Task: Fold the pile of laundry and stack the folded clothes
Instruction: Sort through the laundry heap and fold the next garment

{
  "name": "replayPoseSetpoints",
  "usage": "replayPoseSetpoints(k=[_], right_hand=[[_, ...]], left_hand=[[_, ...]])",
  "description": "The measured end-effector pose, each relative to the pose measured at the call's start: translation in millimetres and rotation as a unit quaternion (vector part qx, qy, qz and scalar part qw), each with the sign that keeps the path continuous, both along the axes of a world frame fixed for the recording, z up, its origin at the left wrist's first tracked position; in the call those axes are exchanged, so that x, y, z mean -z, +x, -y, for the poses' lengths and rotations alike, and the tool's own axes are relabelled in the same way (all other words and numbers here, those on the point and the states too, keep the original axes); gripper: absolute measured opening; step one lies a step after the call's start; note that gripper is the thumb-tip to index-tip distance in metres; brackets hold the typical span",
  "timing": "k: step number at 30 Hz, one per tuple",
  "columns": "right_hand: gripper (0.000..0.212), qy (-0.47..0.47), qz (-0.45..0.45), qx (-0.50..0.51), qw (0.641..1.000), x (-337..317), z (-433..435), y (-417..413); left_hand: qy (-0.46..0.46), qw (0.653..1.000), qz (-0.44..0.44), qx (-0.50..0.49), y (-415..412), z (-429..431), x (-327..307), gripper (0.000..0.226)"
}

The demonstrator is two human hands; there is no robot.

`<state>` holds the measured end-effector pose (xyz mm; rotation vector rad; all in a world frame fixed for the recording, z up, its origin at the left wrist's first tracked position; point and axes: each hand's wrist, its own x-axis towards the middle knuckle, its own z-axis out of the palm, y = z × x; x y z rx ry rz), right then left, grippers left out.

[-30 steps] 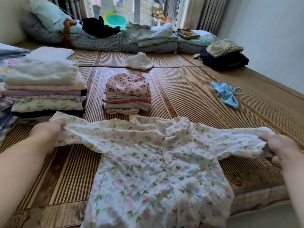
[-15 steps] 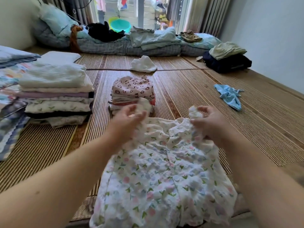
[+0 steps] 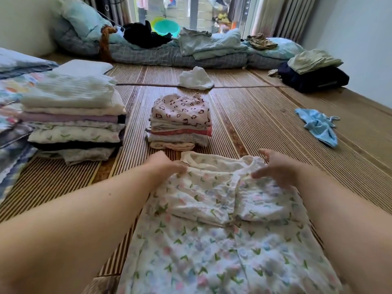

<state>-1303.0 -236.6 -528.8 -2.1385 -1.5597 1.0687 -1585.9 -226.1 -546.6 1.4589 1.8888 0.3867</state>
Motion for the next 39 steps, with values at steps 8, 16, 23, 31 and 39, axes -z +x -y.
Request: replayPoseSetpoints(k=[8, 16, 23, 31, 39], right_hand=[[0.031, -0.081, 0.073, -0.106, 0.988, -8.3, -37.3, 11.4], [0.022, 0.224, 0.169, -0.069, 0.957, -45.5, -47.1, 14.1], [0.034, 0.330, 0.359, -0.182, 0.854, -58.3, 44.2, 13.5], [0.055, 0.016, 0.273, -0.226, 0.935, -20.4, 165.0, -1.2], [0.041, -0.068, 0.076, -0.100, 0.990, -25.3, 178.1, -26.3]], left_hand=[[-0.012, 0.991, -0.027, 0.128, 6.9, -38.4, -8.0, 0.032], [0.216, 0.965, 0.132, 0.074, -1.7, -53.2, -61.3, 0.010], [0.298, 0.943, 0.031, 0.144, -29.3, 5.9, -53.4, 0.022], [0.134, 0.893, -0.206, 0.377, -69.3, 97.8, -10.2, 0.012], [0.059, 0.875, -0.277, 0.393, -67.3, 125.7, -20.2, 0.050]])
